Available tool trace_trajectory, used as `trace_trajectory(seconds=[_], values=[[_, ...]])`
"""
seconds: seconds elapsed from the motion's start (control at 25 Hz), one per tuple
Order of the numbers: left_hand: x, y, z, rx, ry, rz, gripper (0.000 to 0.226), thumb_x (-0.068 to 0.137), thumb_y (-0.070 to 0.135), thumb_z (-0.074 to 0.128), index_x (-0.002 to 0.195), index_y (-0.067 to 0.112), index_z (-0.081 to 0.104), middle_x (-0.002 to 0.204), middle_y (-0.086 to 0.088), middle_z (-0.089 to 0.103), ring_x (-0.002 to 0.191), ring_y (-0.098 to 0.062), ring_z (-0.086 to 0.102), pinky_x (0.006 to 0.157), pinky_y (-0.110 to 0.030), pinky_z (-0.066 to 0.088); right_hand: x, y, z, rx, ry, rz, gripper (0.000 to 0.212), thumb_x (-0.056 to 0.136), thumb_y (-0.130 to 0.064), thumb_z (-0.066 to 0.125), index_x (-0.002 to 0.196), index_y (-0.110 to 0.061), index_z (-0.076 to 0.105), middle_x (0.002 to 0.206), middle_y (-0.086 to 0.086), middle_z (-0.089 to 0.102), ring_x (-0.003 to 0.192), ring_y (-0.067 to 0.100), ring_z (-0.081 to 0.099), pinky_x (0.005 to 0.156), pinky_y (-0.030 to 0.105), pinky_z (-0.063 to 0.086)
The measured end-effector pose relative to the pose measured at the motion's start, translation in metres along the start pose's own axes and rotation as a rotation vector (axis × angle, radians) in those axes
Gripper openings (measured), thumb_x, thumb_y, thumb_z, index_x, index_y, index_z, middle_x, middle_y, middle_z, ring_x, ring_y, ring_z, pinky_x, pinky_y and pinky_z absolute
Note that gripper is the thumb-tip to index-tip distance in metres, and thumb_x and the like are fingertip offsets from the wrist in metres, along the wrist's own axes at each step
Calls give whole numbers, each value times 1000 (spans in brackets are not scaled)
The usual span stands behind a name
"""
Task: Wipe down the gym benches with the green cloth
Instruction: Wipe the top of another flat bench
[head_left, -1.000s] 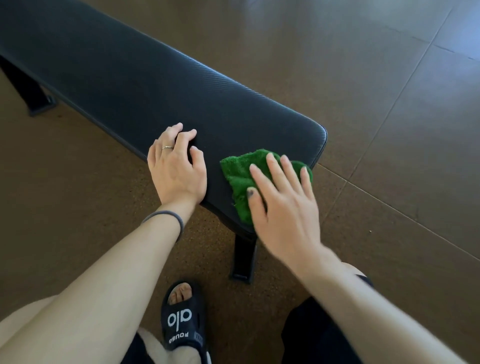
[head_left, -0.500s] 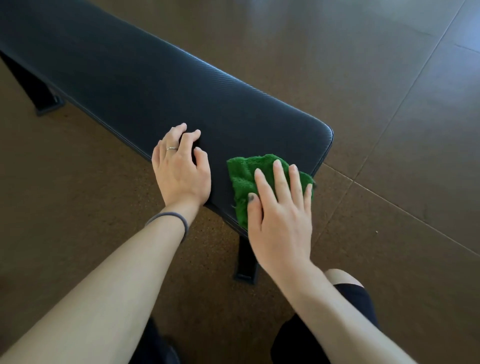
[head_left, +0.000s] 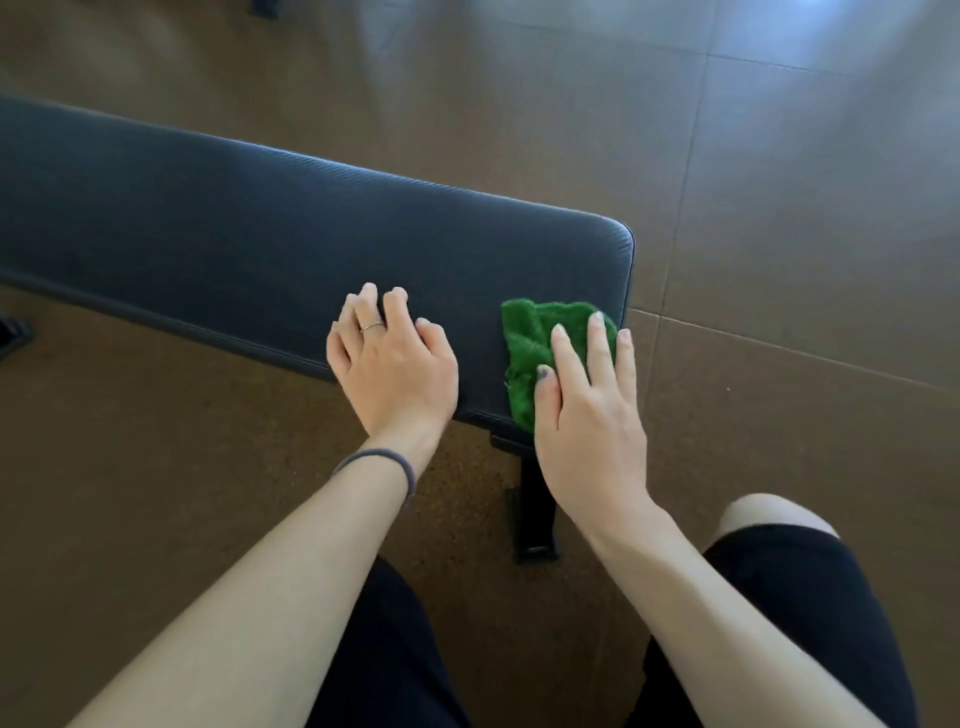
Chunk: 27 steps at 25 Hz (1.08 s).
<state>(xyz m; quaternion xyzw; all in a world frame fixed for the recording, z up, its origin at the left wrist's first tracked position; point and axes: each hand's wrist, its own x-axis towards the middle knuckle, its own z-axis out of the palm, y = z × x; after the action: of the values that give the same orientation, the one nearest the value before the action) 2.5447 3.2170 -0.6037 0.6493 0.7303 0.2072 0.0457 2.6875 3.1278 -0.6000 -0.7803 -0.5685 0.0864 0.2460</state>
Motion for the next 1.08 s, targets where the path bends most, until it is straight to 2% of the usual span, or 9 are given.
trace_trajectory(seconds=[0.12, 0.2, 0.28, 0.36, 0.52, 0.68, 0.88, 0.96, 1.08], values=[[35, -24, -25, 55, -81, 185, 35, 103, 35, 38, 120, 15, 61, 131, -12, 56, 122, -34, 49, 99, -46, 37, 31, 6, -2, -40, -54, -39, 47, 110, -30, 38, 153, -12, 48, 166, 16, 29, 157, 37, 16, 125, 47, 22], [61, -46, -35, 24, -116, 294, 27, 103, 31, 42, 111, 14, 61, 121, -11, 57, 109, -33, 52, 86, -39, 38, 84, 6, -4, -58, -64, 32, 50, 111, -32, 34, 156, -12, 42, 168, 16, 25, 157, 36, 14, 128, 46, 17], [70, -61, -31, 32, -115, 399, 18, 101, 28, 46, 110, 16, 57, 120, -10, 55, 105, -32, 52, 82, -35, 36, 112, -1, -5, -127, -84, 144, 54, 110, -37, 26, 160, -17, 34, 170, 12, 20, 158, 32, 10, 128, 46, 14], [68, -67, -23, 44, -93, 439, 16, 99, 30, 46, 109, 18, 52, 119, -9, 53, 103, -31, 52, 82, -35, 37, 90, -11, -1, -224, -54, 148, 56, 110, -39, 23, 160, -19, 33, 170, 11, 22, 158, 30, 13, 128, 48, 15], [63, -69, -17, 33, -35, 453, 21, 96, 30, 41, 108, 17, 52, 118, -8, 54, 101, -31, 53, 81, -38, 41, 0, -36, 11, -311, -3, -23, 55, 109, -41, 24, 156, -18, 42, 164, 10, 36, 154, 28, 28, 125, 51, 25], [61, -70, -17, -7, -29, 457, 15, 96, 22, 44, 107, 16, 53, 116, -7, 53, 101, -31, 51, 82, -43, 39, 12, -68, 39, -404, -6, -266, 57, 111, -46, 27, 152, -13, 48, 160, 13, 42, 151, 30, 36, 121, 51, 32], [81, -77, -28, -51, -102, 585, 15, 99, 18, 45, 105, 13, 58, 112, -8, 57, 96, -30, 53, 81, -40, 40, -2, -8, 8, -467, -31, -574, 64, 105, -57, 40, 154, -15, 45, 160, 15, 42, 149, 31, 39, 120, 49, 36], [95, -86, -32, -22, -72, 655, 22, 100, 22, 42, 103, 10, 60, 107, -11, 60, 93, -31, 55, 80, -41, 41, -5, 9, -3, -518, -31, -613, 64, 105, -54, 42, 155, -14, 43, 161, 16, 40, 149, 32, 38, 120, 49, 37], [100, -94, -30, -76, -35, 543, 22, 97, 21, 40, 101, 11, 59, 108, -11, 59, 95, -30, 53, 83, -42, 41, 11, -22, 24, -634, 45, -623, 68, 104, -54, 44, 150, -5, 47, 155, 23, 46, 144, 35, 46, 117, 49, 41]])
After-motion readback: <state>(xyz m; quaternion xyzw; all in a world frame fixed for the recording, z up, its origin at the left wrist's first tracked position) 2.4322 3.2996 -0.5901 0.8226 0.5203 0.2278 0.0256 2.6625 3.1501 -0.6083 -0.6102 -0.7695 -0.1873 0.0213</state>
